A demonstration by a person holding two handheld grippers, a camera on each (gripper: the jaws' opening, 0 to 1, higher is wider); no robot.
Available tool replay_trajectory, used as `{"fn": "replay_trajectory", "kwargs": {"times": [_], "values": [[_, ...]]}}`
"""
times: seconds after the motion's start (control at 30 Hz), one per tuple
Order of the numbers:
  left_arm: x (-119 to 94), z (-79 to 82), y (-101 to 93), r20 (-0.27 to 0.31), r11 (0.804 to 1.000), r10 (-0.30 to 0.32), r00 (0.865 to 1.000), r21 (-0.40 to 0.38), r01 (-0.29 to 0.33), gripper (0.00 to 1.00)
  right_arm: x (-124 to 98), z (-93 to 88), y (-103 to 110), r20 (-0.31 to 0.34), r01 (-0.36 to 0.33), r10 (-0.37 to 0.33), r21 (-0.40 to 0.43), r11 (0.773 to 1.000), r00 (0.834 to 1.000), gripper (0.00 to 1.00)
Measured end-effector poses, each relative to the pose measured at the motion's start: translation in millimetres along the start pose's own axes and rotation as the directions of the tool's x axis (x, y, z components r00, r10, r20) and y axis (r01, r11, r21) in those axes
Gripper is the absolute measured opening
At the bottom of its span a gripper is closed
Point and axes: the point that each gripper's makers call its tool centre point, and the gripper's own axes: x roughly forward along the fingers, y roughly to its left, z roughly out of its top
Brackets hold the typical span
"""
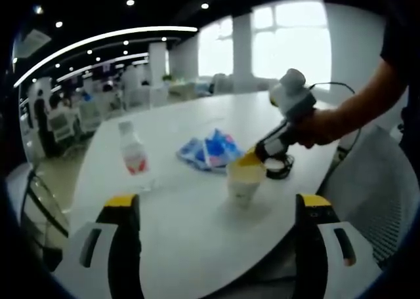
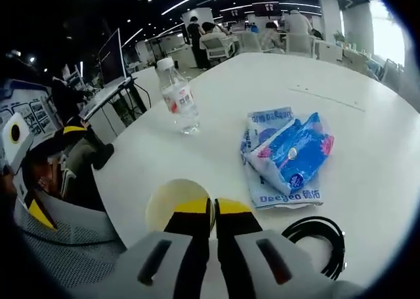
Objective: Arrange the tabletop items into an orderly group along one side of the table until the central work area is clear of visible clutter.
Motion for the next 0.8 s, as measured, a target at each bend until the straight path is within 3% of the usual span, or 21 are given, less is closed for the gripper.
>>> {"fn": "replay_trajectory", "kwargs": {"times": [0.4, 0.8], "values": [[0.2, 1.5, 0.3, 0.006, 1.0, 0.005, 1.0, 0.006, -0.005, 0.97, 0.0, 23.8, -5.1, 0.03, 0.001, 0.0, -0.022, 1.0, 1.0, 0.0], [0.6, 3.1, -2.9, 0.012, 1.0, -0.007, 1.0, 0.015, 0.007, 1.0, 5.5, 44.4, -6.8, 0.02, -0.013, 0.014, -0.023, 1.0, 1.0, 0.0]]}}
